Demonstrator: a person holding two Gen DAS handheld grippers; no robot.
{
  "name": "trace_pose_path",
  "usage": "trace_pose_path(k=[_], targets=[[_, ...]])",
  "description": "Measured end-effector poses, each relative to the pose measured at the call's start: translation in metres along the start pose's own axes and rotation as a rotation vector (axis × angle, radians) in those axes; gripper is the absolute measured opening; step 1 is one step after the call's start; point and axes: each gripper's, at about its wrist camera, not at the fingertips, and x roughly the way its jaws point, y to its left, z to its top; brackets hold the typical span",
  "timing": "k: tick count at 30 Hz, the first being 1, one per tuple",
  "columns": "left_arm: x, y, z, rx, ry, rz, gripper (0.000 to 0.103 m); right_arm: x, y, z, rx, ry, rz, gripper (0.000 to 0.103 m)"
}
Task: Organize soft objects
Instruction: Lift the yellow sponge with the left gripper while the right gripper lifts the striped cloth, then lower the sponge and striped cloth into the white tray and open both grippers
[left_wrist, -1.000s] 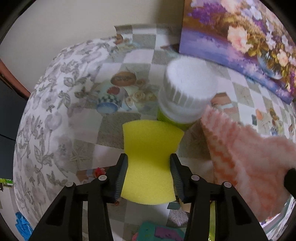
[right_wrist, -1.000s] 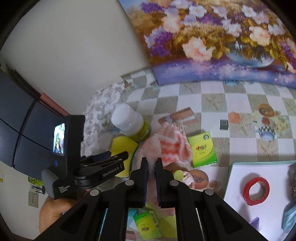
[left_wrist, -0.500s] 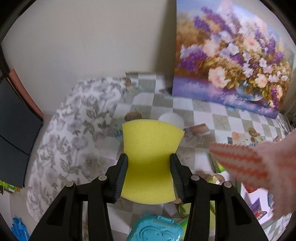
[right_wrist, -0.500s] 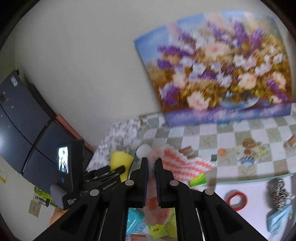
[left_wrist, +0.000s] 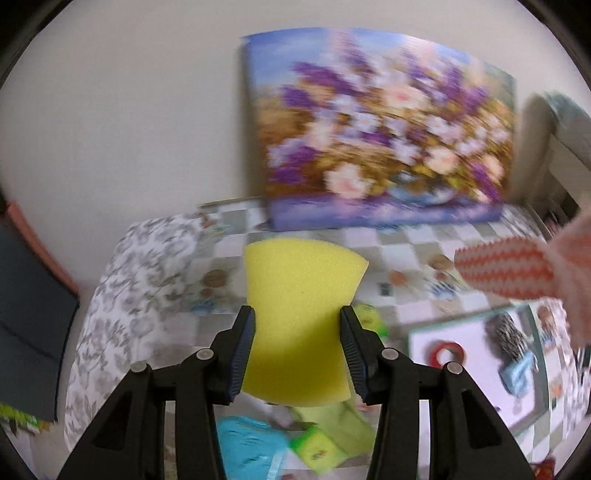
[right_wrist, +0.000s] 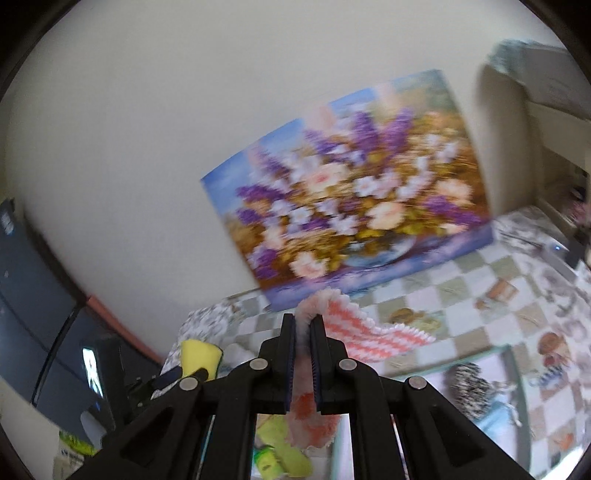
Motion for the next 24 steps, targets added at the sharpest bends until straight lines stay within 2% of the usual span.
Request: trace_pose_path(k=[5, 12, 16, 20, 24], targets=[[0.0, -0.062, -0.009, 0.115, 0.017, -0.074, 0.048, -0.017, -0.041, -0.011, 0.055, 0.01, -0.085, 0.008], [0.015, -0.145, -0.031, 0.258, 0.088, -0.187, 0.049, -0.024, -0.09, -0.029, 0.125, 0.062, -0.184, 0.008], [0.037, -0.18, -0.048, 0.308, 0.171, -0.242, 0.049, 0.005, -0.116, -0.042, 0.166, 0.176, -0.223, 0.008], [0.066, -0.198, -0.061, 0.303, 0.259, -0.234, 0.049, 0.044, -0.143, -0.063, 0.214, 0.312, -0.282, 0.009], [0.083, -0.205, -0.066, 0.281, 0.298, -0.235, 0.05, 0.073, -0.16, -0.083, 0.228, 0.42, -0.315, 0.009]])
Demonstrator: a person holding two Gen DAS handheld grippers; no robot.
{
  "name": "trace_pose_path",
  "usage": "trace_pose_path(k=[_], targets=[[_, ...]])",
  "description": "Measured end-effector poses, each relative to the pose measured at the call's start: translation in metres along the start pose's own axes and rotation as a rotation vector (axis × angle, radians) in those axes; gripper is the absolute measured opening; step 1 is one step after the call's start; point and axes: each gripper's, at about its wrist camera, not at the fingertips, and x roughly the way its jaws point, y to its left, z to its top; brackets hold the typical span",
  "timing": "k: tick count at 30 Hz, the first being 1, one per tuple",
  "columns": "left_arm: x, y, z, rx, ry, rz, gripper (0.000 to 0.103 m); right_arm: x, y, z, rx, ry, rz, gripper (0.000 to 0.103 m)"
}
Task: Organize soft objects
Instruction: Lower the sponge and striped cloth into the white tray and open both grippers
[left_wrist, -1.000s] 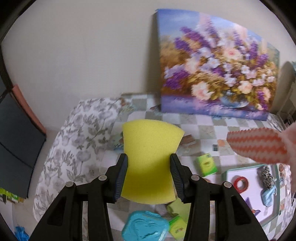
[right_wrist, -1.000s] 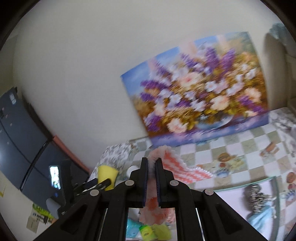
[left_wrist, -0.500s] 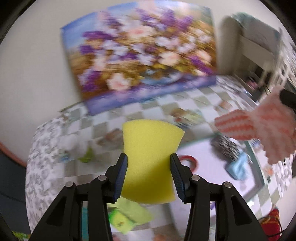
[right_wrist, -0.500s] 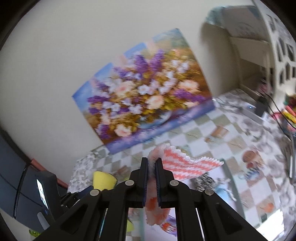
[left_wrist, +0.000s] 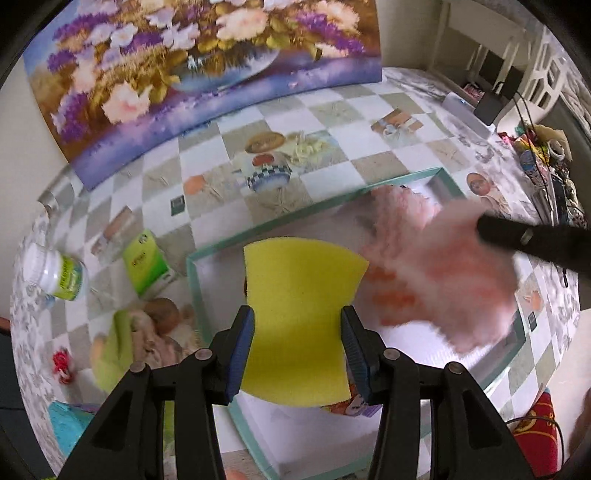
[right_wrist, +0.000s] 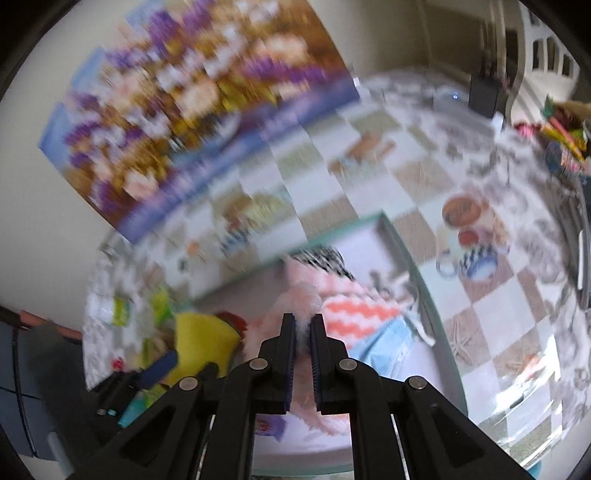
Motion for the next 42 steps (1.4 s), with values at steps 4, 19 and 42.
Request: trace_pose_path(k=[4, 19, 42], targets=[[0.008, 0.003, 0.0, -0.028, 0.012, -0.002, 0.05, 0.024, -0.004, -0.005, -0.001, 0.066, -0.02, 0.01], [0.018, 0.037, 0.001, -0.16, 0.052, -0.027, 0.051, 0.025, 0.005, -0.005, -0.04, 0.084, -0.07, 0.016], [-0.045, 0.135, -0.003, -0.399, -0.088, 0.014, 0.063, -0.006, 0.064, -0.011, -0.202, -0.023, -0.103, 0.037]])
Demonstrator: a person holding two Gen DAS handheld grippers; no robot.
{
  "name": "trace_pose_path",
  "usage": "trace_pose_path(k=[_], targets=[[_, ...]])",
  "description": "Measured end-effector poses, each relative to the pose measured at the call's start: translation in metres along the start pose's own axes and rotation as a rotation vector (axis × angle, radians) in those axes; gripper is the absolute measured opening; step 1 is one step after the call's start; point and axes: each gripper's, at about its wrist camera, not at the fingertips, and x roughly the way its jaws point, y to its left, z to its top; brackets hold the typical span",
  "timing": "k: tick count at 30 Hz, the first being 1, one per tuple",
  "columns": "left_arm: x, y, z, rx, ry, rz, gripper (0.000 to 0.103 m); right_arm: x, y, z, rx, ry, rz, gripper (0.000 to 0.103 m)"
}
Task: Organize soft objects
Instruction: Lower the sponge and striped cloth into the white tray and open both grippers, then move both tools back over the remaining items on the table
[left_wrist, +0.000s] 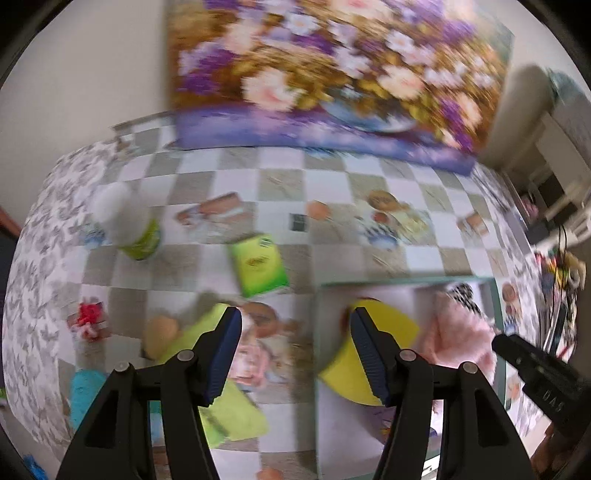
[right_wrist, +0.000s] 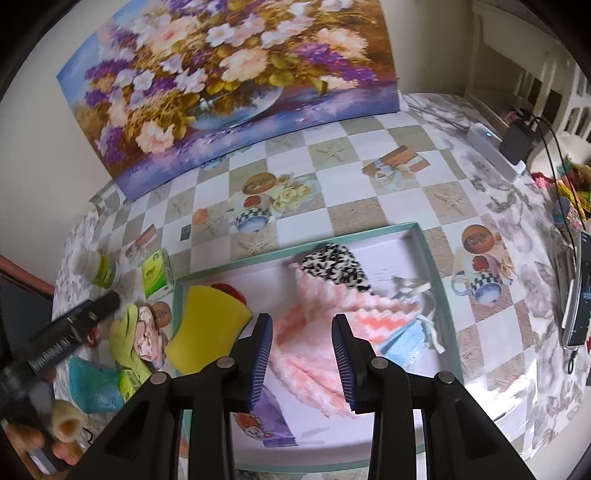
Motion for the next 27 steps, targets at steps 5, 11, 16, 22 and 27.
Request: trace_pose_path(k=[5, 11, 16, 22, 27], targets=[[-0.014, 0.042, 0.001, -0.083, -0.034, 0.045, 0.064, 0.004, 0.026, -0.003, -0.046, 0.0, 0.008, 0.04], [-0.037, 0.102, -0.005, -0.188, -0.082, 0.132, 0.064, 0.009, 0.064, -0.008, -0.113, 0.003, 0.039, 0.041], [-0.049, 0.148, -0.014, -0.283, -0.108, 0.164, 0.088, 0.013, 0.097, -0.013, -0.165, -0.002, 0.07, 0.05], [-0.049, 0.18, -0.021, -0.349, -0.104, 0.183, 0.088, 0.029, 0.14, -0.026, -0.241, 0.027, 0.107, 0.053], [-0.046, 0.201, -0.024, -0.38, -0.091, 0.183, 0.088, 0.046, 0.166, -0.037, -0.277, 0.064, 0.123, 0.053]])
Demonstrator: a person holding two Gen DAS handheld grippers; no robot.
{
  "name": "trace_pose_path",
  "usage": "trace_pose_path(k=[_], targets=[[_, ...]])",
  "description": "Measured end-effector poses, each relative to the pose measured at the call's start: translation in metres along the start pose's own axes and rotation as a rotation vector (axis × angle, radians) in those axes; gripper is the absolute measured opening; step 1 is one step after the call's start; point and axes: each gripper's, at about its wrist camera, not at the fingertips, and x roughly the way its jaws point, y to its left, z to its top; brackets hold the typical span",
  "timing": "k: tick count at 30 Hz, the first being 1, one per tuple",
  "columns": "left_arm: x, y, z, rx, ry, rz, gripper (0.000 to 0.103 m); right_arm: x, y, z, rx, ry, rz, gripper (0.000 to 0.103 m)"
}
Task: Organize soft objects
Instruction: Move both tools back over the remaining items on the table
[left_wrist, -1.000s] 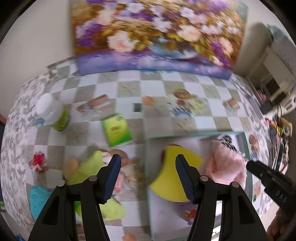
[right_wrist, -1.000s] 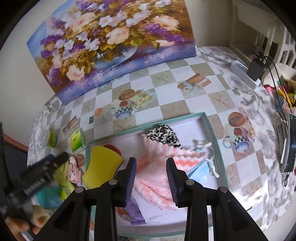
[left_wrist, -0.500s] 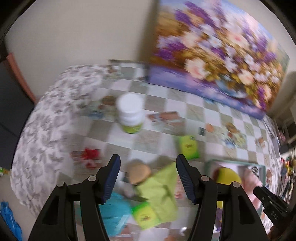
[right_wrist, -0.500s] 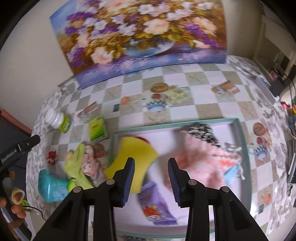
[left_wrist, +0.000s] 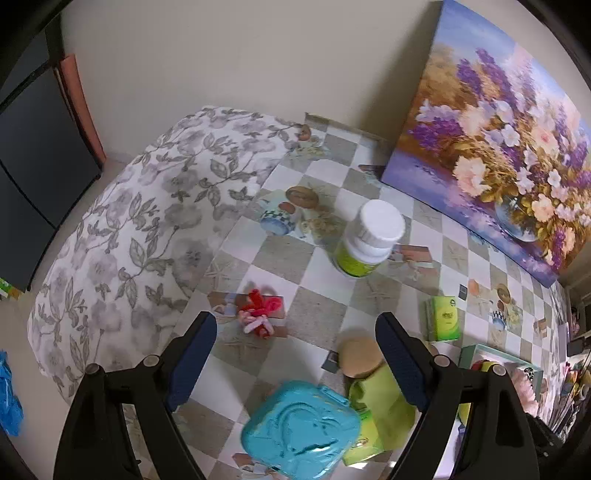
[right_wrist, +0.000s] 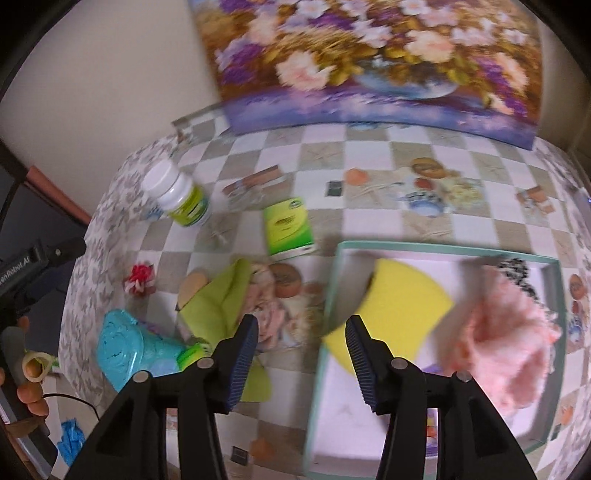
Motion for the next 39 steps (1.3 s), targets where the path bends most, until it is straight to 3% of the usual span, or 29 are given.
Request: trace_pose_path(k=[21, 32, 39], targets=[[0.067, 0.045, -0.005, -0.007, 0.186, 0.075, 0.088, 0.064, 0.061, -0.021, -0.097, 0.19, 0.07, 0.053], [0.074, 0.05, -0.012, 0.019, 0.214, 0.099, 0.088, 0.075, 0.088, -0.045, -0.209, 0.272, 0.107, 0.053], [0.077, 0.054, -0.012, 0.009, 0.219, 0.09, 0.088, 0.09, 0.097, -0.056, -0.251, 0.311, 0.078, 0.058]])
